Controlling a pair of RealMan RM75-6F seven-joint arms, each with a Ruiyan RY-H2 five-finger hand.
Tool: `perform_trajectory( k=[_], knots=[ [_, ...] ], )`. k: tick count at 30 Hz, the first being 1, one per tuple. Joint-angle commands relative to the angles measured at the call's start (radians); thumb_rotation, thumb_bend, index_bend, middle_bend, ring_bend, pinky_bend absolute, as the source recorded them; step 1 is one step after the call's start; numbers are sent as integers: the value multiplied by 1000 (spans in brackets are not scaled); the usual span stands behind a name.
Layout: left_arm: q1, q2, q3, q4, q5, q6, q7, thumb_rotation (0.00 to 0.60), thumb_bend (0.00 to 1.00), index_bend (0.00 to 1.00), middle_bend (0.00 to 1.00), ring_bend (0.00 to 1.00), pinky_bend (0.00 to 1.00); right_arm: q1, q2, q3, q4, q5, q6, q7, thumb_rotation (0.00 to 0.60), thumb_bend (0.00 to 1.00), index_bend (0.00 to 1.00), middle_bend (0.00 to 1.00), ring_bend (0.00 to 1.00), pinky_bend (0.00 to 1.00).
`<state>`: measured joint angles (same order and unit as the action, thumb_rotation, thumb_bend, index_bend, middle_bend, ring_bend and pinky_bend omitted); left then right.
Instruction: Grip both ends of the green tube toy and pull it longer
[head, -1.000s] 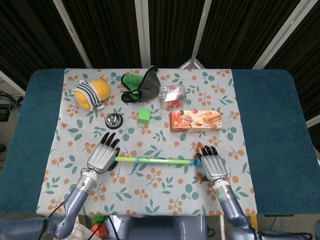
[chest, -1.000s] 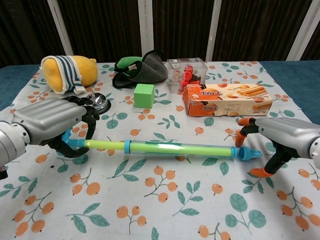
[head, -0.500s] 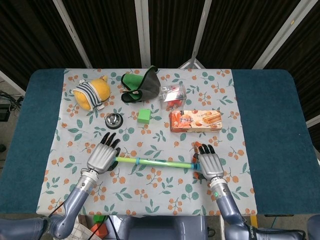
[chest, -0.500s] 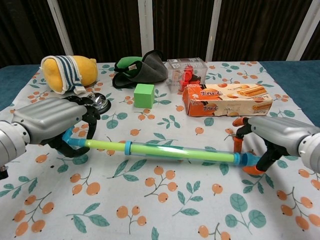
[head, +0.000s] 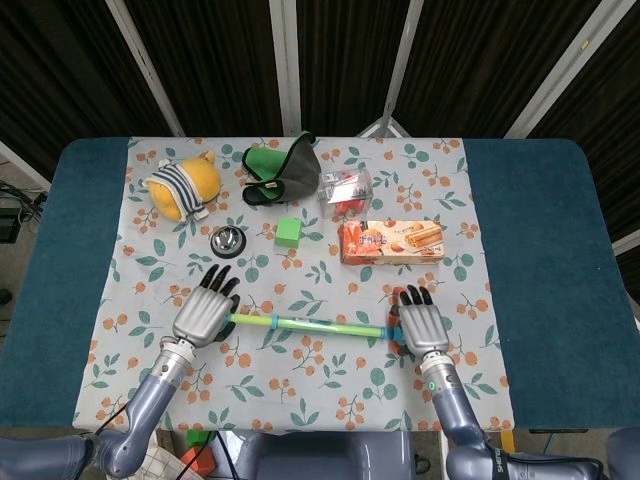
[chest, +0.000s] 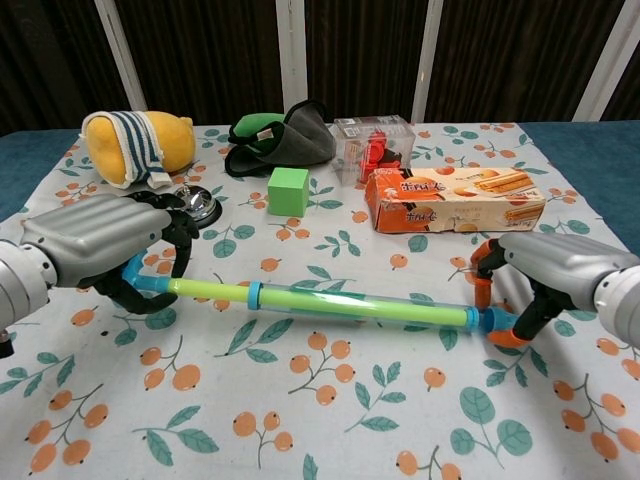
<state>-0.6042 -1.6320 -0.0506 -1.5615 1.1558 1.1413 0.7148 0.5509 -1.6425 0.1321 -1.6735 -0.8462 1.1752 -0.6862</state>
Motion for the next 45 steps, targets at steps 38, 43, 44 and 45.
perform_trajectory(
  k=[38, 43, 44, 45],
  knots=[
    [45, 63, 27, -63, 12, 36, -10, 600, 543, 602, 172, 0, 0, -49, 169, -15, -43, -5, 57, 35, 600, 307, 728, 242, 0, 0],
    [56, 77, 31, -59, 10, 39, -26, 600, 543, 602, 171, 0, 0, -93, 192, -40, -88, 0, 126, 21, 600, 308, 733, 244, 0, 0],
    [58, 80, 32, -59, 11, 39, -28, 600, 543, 602, 171, 0, 0, -77, 182, -19, -57, 22, 103, 19, 600, 308, 733, 244, 0, 0],
    [60, 85, 34, -58, 11, 38, -32, 600, 543, 602, 171, 0, 0, -63, 180, -3, -39, 36, 83, 19, 600, 307, 733, 244, 0, 0]
  ],
)
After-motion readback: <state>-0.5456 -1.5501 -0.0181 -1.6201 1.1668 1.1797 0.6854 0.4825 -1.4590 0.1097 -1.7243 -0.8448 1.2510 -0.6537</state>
